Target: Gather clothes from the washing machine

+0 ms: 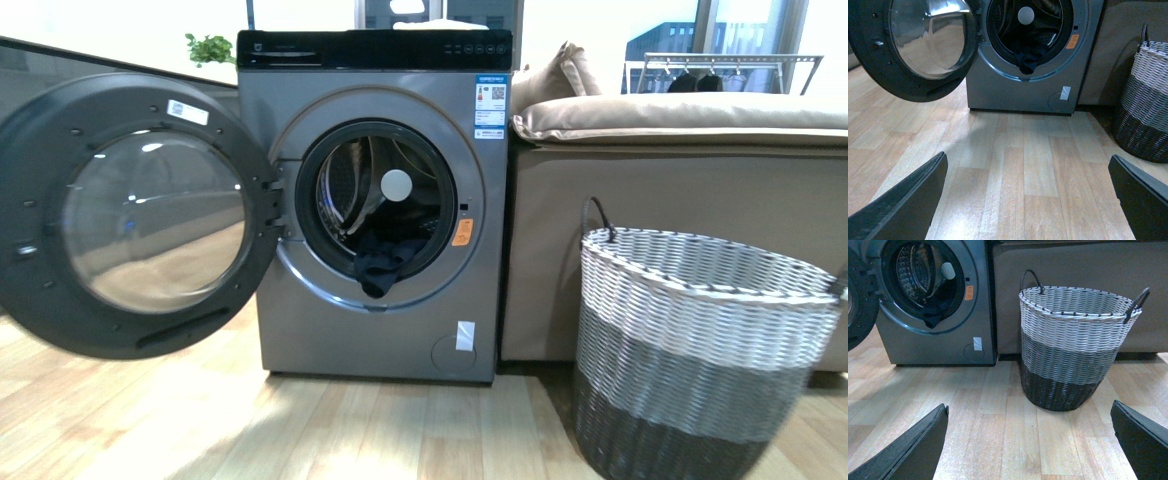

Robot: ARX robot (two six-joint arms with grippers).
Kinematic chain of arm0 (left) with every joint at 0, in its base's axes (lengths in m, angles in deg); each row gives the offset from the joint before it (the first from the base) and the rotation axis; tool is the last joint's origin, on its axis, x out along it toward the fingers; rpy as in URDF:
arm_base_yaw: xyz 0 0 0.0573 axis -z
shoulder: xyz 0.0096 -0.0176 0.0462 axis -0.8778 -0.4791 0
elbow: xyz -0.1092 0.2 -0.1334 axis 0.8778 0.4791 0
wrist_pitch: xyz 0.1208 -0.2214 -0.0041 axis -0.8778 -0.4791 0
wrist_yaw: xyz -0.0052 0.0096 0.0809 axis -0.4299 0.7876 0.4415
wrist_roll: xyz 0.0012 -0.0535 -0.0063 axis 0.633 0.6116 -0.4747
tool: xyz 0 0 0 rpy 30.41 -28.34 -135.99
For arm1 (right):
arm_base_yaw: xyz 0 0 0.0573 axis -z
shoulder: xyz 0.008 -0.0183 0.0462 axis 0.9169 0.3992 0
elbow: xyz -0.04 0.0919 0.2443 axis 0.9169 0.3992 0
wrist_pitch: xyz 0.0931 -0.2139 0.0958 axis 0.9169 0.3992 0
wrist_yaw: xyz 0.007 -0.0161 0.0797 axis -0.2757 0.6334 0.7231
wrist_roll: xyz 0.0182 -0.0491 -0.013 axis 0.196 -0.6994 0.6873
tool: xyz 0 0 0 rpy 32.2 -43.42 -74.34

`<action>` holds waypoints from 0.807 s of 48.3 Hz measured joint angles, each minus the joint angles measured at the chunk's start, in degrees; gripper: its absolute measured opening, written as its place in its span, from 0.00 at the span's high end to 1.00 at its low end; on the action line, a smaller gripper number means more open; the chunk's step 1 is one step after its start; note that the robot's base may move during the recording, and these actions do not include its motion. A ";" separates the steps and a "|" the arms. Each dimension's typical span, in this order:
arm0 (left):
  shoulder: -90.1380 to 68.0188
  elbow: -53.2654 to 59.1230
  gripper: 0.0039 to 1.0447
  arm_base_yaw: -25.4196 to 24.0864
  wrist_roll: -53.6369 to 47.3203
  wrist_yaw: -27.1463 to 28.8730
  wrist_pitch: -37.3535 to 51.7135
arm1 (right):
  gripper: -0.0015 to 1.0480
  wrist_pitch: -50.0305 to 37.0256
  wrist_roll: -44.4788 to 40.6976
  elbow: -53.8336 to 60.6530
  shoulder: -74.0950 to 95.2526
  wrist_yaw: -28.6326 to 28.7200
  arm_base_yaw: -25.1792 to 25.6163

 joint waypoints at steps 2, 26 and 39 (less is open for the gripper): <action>0.00 0.00 0.06 0.00 0.00 0.02 0.00 | 0.07 0.00 -0.02 0.00 0.00 0.02 0.00; -0.17 0.02 0.06 0.00 0.00 0.02 0.00 | 0.07 0.00 -0.02 0.00 0.02 0.09 0.00; -0.04 0.02 0.06 0.00 0.00 0.00 -0.02 | 0.07 0.00 -0.02 0.00 0.00 0.15 0.02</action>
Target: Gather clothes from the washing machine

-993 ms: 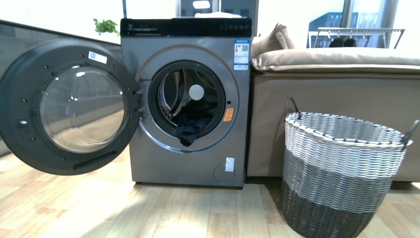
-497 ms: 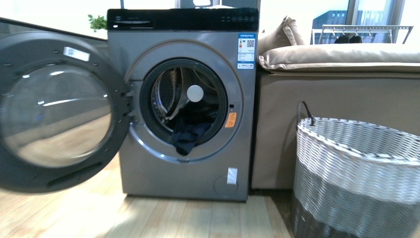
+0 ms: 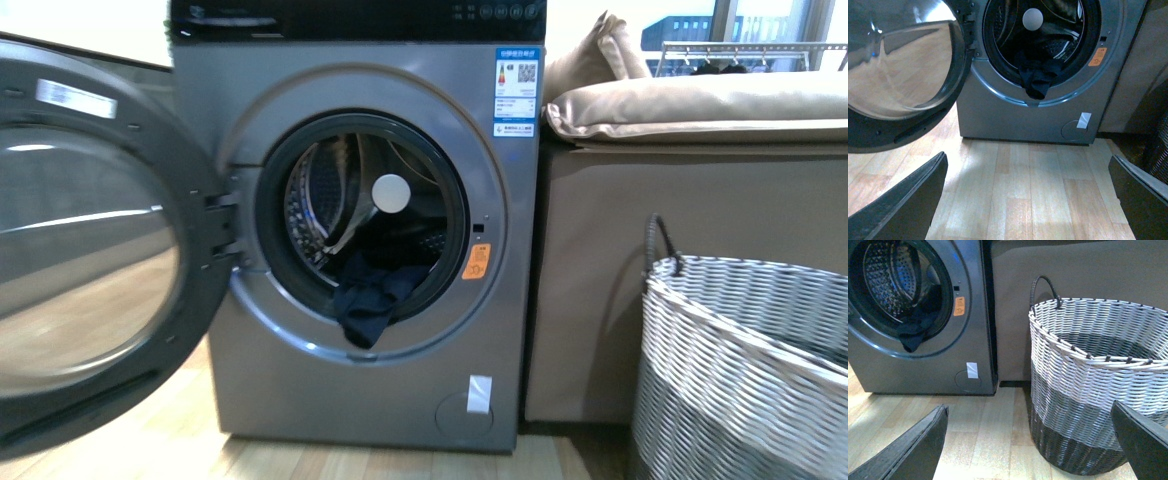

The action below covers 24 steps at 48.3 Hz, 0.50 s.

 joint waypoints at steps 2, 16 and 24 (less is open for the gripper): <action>-0.09 -0.02 0.06 0.00 -0.02 -0.11 0.02 | 0.07 0.02 0.02 0.00 0.02 -0.17 0.00; -0.04 0.00 0.06 0.00 0.00 0.07 0.02 | 0.07 0.00 0.02 0.00 0.00 -0.13 0.00; 0.00 0.00 0.06 -0.02 -0.02 0.00 0.04 | 0.07 0.02 0.00 0.00 0.00 -0.17 0.02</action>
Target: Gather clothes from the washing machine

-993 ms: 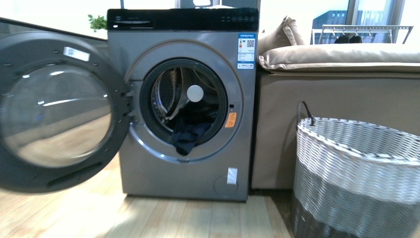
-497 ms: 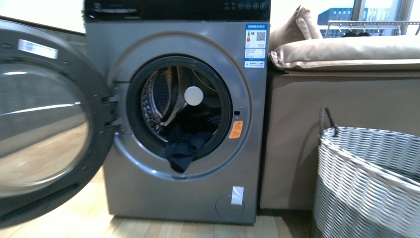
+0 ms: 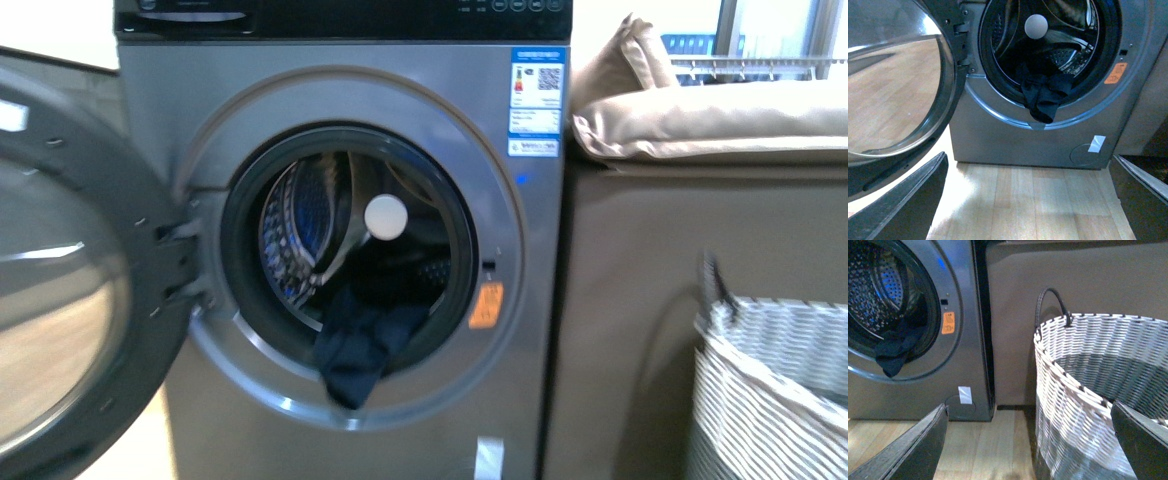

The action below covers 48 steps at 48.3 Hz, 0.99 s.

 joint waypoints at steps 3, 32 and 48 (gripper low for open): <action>-0.11 0.00 0.06 0.02 0.02 0.09 -0.02 | 0.07 0.02 0.00 0.00 0.02 0.13 0.00; -0.07 0.00 0.06 0.02 0.00 0.04 -0.02 | 0.07 0.00 -0.02 0.00 0.00 0.15 0.00; -0.02 0.00 0.06 0.02 0.02 0.02 -0.02 | 0.07 0.02 0.00 0.00 0.00 0.04 0.00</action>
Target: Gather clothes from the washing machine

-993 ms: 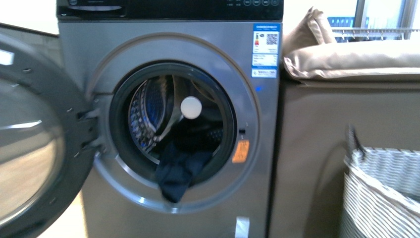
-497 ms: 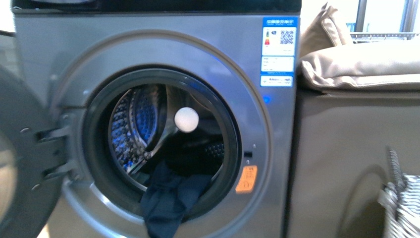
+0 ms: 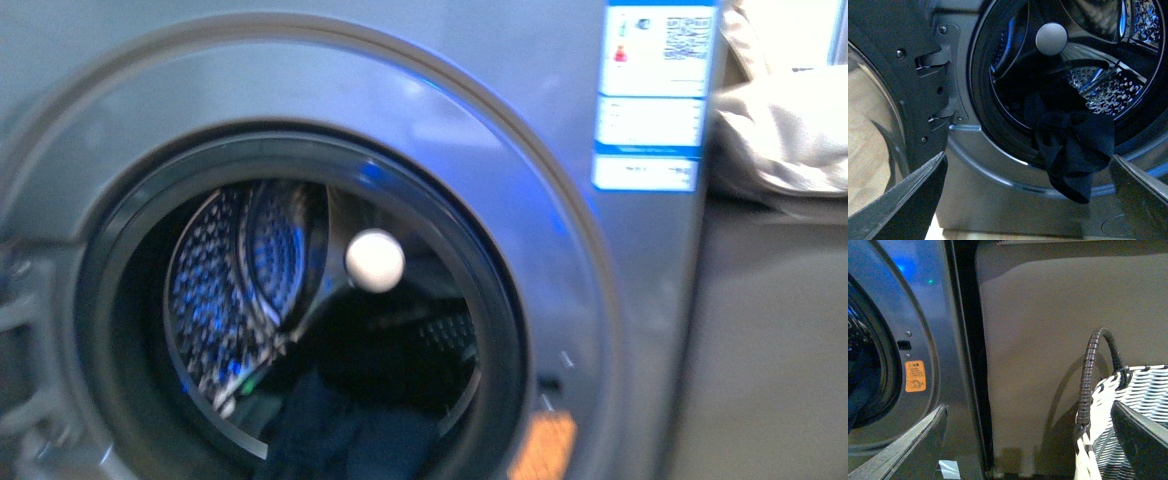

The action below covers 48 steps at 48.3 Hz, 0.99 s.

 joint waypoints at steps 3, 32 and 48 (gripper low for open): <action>0.00 0.00 0.06 0.00 -0.02 0.00 0.00 | 0.07 0.00 -0.02 0.00 0.00 0.02 0.00; -40.87 -13.53 0.06 2.56 8.90 -19.43 20.17 | 0.07 0.00 -0.02 0.00 0.00 0.00 0.00; -60.30 -20.00 0.06 8.55 8.15 -16.39 29.16 | 0.07 0.00 0.00 0.00 0.00 0.02 0.00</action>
